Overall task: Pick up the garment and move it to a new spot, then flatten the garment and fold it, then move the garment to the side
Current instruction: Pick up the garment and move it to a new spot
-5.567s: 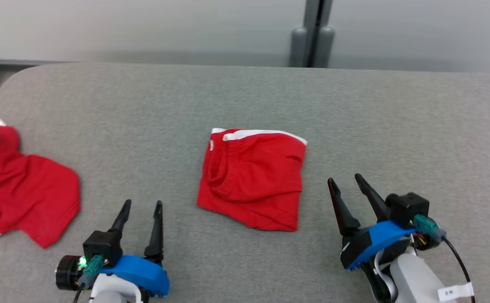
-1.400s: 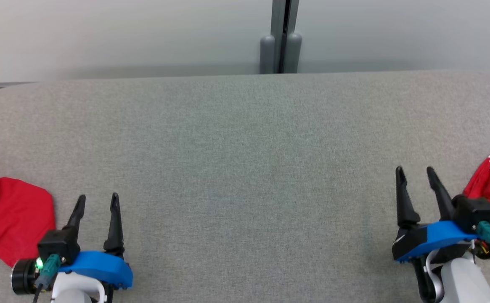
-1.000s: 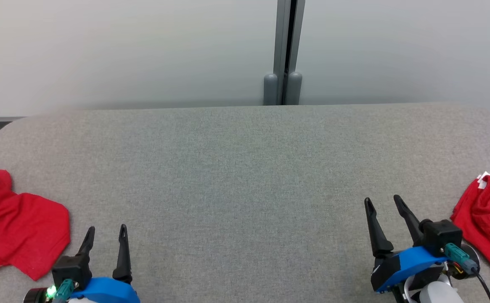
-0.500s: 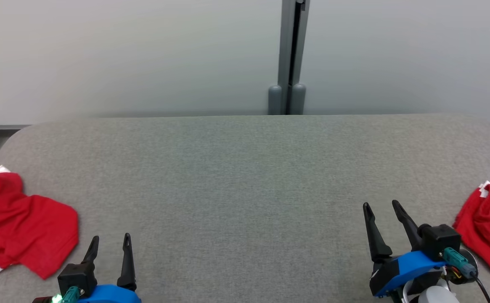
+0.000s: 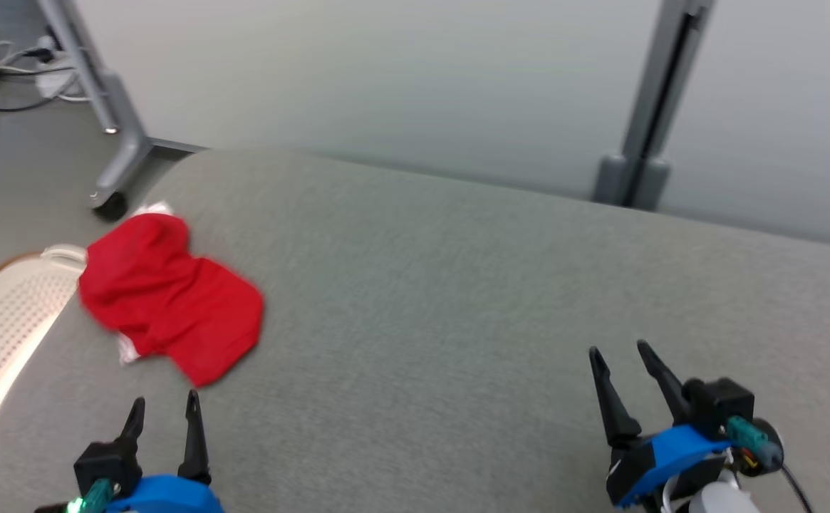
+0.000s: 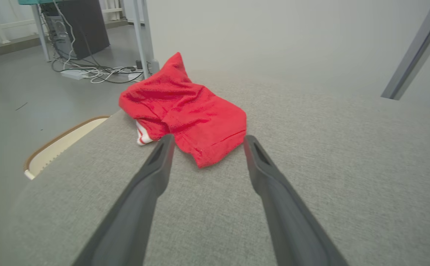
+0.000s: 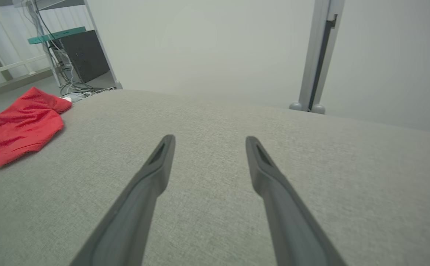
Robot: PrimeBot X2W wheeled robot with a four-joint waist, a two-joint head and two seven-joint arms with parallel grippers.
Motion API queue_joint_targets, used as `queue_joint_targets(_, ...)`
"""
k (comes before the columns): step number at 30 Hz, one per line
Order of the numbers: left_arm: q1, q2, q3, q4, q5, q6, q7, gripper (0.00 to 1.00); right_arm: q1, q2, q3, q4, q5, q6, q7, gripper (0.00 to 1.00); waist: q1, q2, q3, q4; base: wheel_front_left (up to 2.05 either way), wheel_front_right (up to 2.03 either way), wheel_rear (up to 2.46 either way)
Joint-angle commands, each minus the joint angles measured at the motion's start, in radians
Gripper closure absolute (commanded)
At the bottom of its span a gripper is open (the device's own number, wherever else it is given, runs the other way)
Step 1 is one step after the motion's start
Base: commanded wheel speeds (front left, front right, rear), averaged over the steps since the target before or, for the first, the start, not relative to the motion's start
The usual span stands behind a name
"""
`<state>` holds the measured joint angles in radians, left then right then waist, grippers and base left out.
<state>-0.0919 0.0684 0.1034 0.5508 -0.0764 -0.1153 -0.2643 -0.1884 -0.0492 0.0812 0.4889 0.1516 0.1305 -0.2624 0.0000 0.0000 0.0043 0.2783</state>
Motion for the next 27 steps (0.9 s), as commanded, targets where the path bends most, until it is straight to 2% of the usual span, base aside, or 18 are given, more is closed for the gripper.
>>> queue_joint_targets(1,-0.020,0.008,0.008,0.003,0.001,-0.004,0.000,0.00,-0.022,-0.003,0.011,0.002,-0.003,0.000,-0.004,0.00,0.0000,0.0000,0.046,0.067,0.00,0.00,0.00)
queue_joint_targets(9,-0.023,0.012,0.048,0.028,-0.002,-0.006,0.000,0.00,-0.054,-0.004,0.065,0.027,0.021,0.000,-0.004,0.00,0.0000,0.0000,0.060,0.202,0.00,0.00,0.00)
queue_joint_targets(14,-0.033,0.010,0.068,0.035,-0.006,-0.006,0.000,0.00,-0.077,-0.004,0.080,0.040,0.021,0.000,-0.004,0.00,0.0000,0.0000,0.077,0.236,0.00,0.00,0.00)
queue_joint_targets(20,-0.070,0.010,0.085,0.043,-0.023,-0.011,0.000,0.00,-0.110,-0.004,0.102,0.038,-0.010,0.000,-0.004,0.00,0.0000,0.0000,0.128,0.210,0.00,0.00,0.00)
queue_joint_targets(27,-0.222,0.056,0.090,0.102,-0.077,-0.015,0.000,0.00,-0.186,-0.004,0.131,0.007,-0.087,0.000,-0.004,0.00,0.0000,0.0000,0.245,0.130,0.00,0.00,0.00)
